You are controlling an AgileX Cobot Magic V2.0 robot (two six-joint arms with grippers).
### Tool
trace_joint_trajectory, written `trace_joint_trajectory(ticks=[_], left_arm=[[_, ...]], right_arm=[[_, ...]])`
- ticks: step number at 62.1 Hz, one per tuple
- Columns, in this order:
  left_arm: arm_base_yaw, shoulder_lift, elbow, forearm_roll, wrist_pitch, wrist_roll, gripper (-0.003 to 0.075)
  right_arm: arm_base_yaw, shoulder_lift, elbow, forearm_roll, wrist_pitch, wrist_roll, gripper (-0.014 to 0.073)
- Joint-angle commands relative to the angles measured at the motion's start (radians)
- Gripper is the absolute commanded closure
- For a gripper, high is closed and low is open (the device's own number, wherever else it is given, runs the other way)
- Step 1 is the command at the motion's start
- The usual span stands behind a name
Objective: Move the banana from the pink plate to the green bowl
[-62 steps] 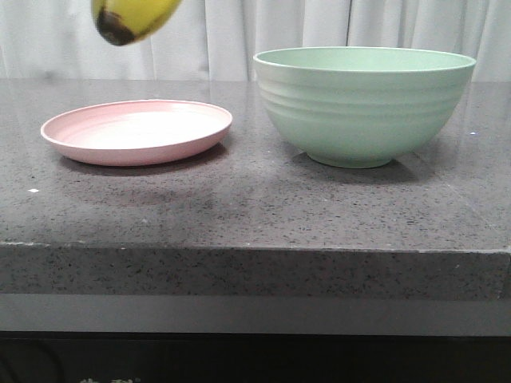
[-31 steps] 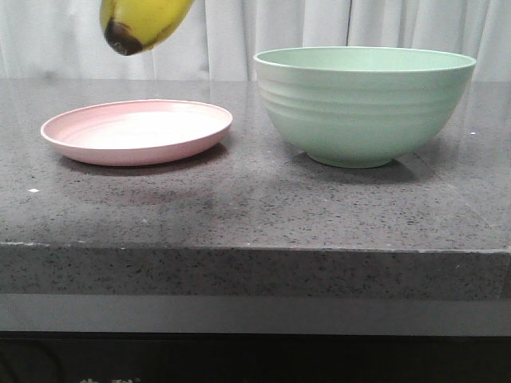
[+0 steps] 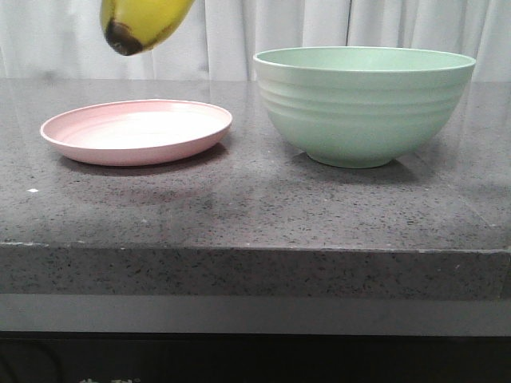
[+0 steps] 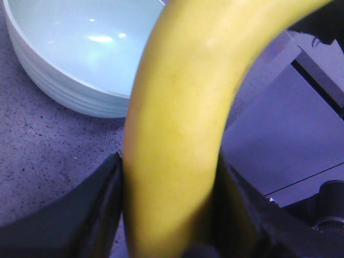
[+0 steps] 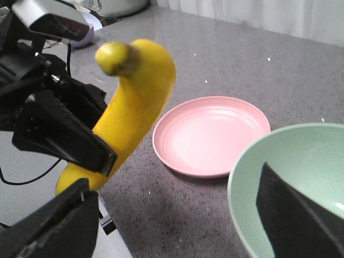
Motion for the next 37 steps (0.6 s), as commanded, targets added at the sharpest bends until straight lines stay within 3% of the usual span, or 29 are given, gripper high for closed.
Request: trace_joint_trajectory(ticks=[1, 21, 25, 37], left_arm=[[-0.009, -0.023, -0.029, -0.072, -0.018, 0.000, 0.0552], [-0.009, -0.023, -0.029, -0.072, -0.018, 0.000, 0.0552], [-0.009, -0.023, -0.029, -0.072, -0.018, 0.000, 0.0552], [-0.009, -0.023, -0.029, -0.072, -0.018, 0.000, 0.0552]], right_arm=[[0.031, 0.042, -0.046, 0.170, 0.011, -0.143, -0.0019], [0.154, 0.178, -0.054, 0.475, 0.003, -0.535, -0.0019], [0.167, 0.199, -0.054, 0.549, 0.006, -0.577, -0.0019], [0.215, 0.268, -0.109, 0.552, 0.036, -0.594, -0.0019]])
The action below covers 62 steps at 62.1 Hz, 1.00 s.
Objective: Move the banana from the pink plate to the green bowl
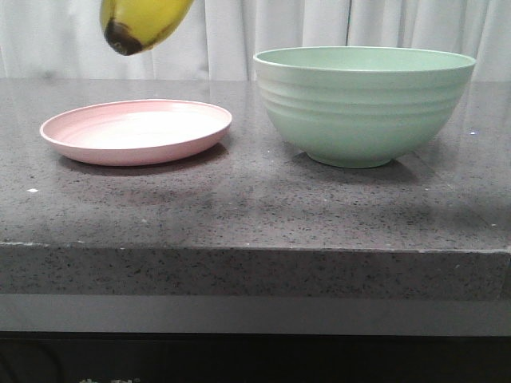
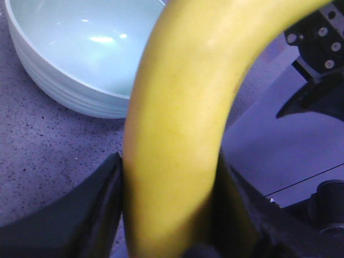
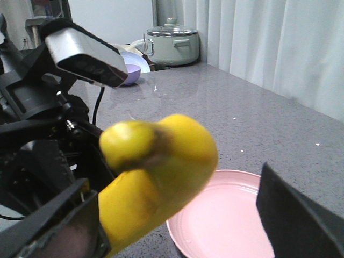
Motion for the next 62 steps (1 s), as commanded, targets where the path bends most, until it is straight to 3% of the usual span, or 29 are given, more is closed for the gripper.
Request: trace_joint_trajectory(ticks=[1, 30, 38, 49, 62], left_arm=[[-0.009, -0.023, -0.029, -0.072, -0.016, 0.000, 0.0552], [-0.009, -0.023, -0.029, -0.072, -0.016, 0.000, 0.0552], [-0.009, -0.023, -0.029, -0.072, -0.016, 0.000, 0.0552], [-0.009, -0.023, -0.029, -0.072, -0.016, 0.000, 0.0552], [-0.009, -0.023, -0.029, -0.072, -0.016, 0.000, 0.0552]], right_arm=[[0.025, 0.013, -0.066, 0.148, 0.054, -0.023, -0.0019], [0.069, 0.126, -0.149, 0.148, 0.082, -0.022, 0.0004], [0.069, 0.126, -0.149, 0.148, 0.108, -0.021, 0.0111], [0.069, 0.126, -0.149, 0.148, 0.139, -0.021, 0.0335], [0.069, 0.126, -0.149, 0.148, 0.140, -0.021, 0.0391]])
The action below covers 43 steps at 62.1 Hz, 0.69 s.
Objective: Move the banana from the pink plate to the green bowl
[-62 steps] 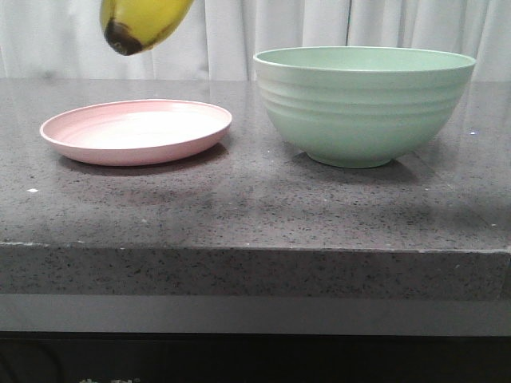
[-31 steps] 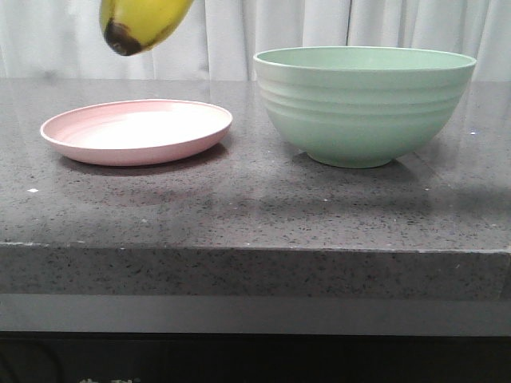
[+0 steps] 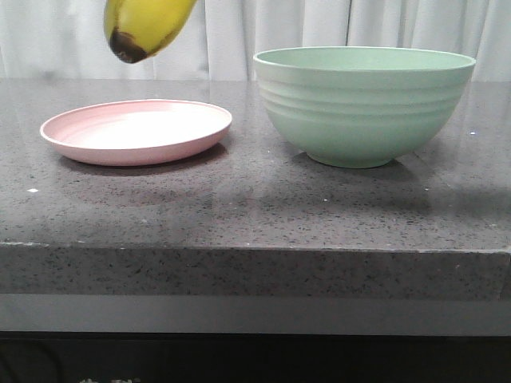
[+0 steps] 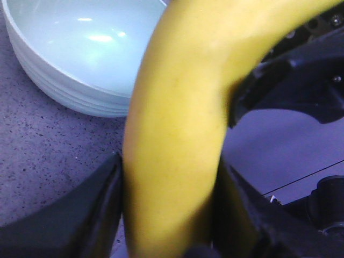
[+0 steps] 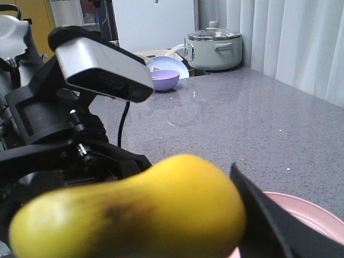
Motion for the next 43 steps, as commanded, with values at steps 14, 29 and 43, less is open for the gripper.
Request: trace_joint_trajectory(ticks=[14, 29, 43], left_arm=[[-0.009, -0.025, -0.029, -0.072, -0.020, -0.007, 0.0552], [-0.009, -0.025, -0.029, -0.072, -0.026, -0.007, 0.0552], [-0.009, -0.025, -0.029, -0.072, -0.017, -0.007, 0.0430]], right_arm=[[0.001, -0.028, -0.034, 0.129, 0.057, -0.010, 0.0391], [0.001, -0.028, -0.034, 0.129, 0.056, -0.010, 0.0391], [0.001, -0.028, -0.034, 0.129, 0.055, -0.010, 0.0391]])
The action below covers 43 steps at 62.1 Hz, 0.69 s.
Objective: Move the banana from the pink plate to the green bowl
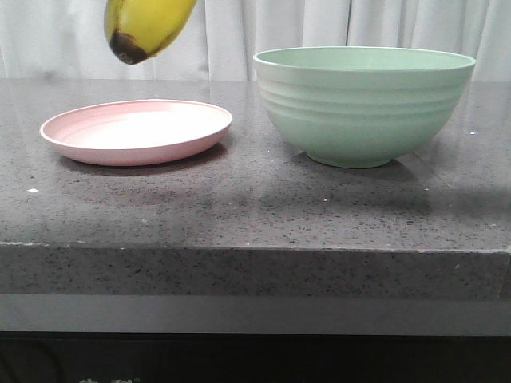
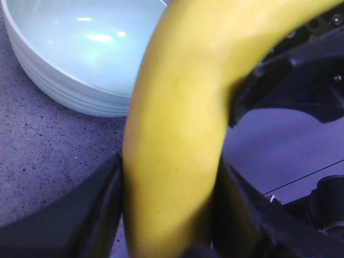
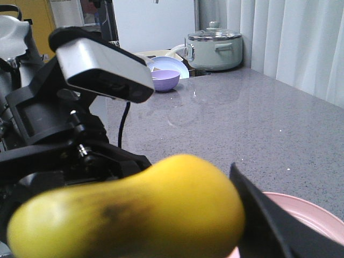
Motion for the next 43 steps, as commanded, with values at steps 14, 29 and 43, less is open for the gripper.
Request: trace_joint_trajectory(ticks=[14, 29, 43], left_arm=[[-0.009, -0.025, -0.030, -0.073, -0.017, -0.007, 0.0180], [-0.004, -0.061, -0.042, -0.030, -0.017, -0.007, 0.0234], [-0.004, -0.132, -0.066, 0.025, -0.017, -0.012, 0.0238]], right_arm=[[0.001, -0.028, -0.034, 0.129, 0.050, -0.007, 0.0391], [-0.026, -0.040, -0.045, 0.055, -0.010, 0.110, 0.0391], [-0.091, -0.098, -0.176, -0.339, -0.075, 0.455, 0.0391]])
